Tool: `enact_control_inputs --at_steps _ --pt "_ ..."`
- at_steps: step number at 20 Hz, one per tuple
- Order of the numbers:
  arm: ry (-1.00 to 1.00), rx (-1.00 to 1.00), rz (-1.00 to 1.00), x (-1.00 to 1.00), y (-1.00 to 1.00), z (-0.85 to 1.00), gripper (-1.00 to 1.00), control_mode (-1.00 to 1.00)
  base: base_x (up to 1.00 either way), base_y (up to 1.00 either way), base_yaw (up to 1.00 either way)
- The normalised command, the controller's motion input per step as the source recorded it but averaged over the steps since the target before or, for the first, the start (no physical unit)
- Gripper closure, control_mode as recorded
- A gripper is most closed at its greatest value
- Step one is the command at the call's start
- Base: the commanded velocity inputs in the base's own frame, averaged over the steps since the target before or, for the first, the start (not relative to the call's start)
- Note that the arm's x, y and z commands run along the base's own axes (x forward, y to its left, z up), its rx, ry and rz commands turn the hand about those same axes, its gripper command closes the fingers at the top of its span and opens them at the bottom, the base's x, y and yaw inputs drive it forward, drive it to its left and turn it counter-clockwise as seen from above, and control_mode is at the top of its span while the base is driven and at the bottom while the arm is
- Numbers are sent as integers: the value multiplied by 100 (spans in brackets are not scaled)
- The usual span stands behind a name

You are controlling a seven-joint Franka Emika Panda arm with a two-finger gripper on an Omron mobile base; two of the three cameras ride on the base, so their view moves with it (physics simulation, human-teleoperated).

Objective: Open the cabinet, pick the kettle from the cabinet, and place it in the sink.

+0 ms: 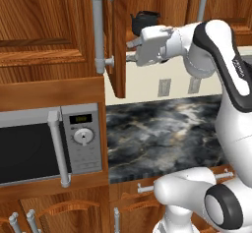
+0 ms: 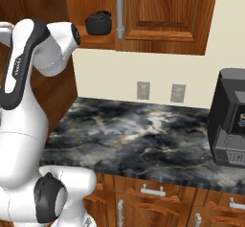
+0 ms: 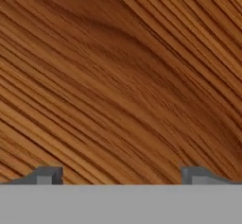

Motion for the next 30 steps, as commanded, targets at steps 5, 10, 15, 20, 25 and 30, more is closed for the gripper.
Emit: enact_control_inputs --at_steps 5,10,15,20,25,30 --pt "-4 -8 -1 0 -63 8 -100 -100 0 0 0" --pt "-5 -15 -4 -3 -66 12 -100 -100 0 0 0" --pt "-8 -19 -8 -8 -64 14 -100 -100 0 0 0" --pt "-11 -18 -7 -8 -61 11 -100 -100 0 0 0" --pt "-14 -6 -4 -1 -35 1 -100 -100 0 0 0" --pt "-10 0 0 3 -16 1 -100 -100 0 0 0"
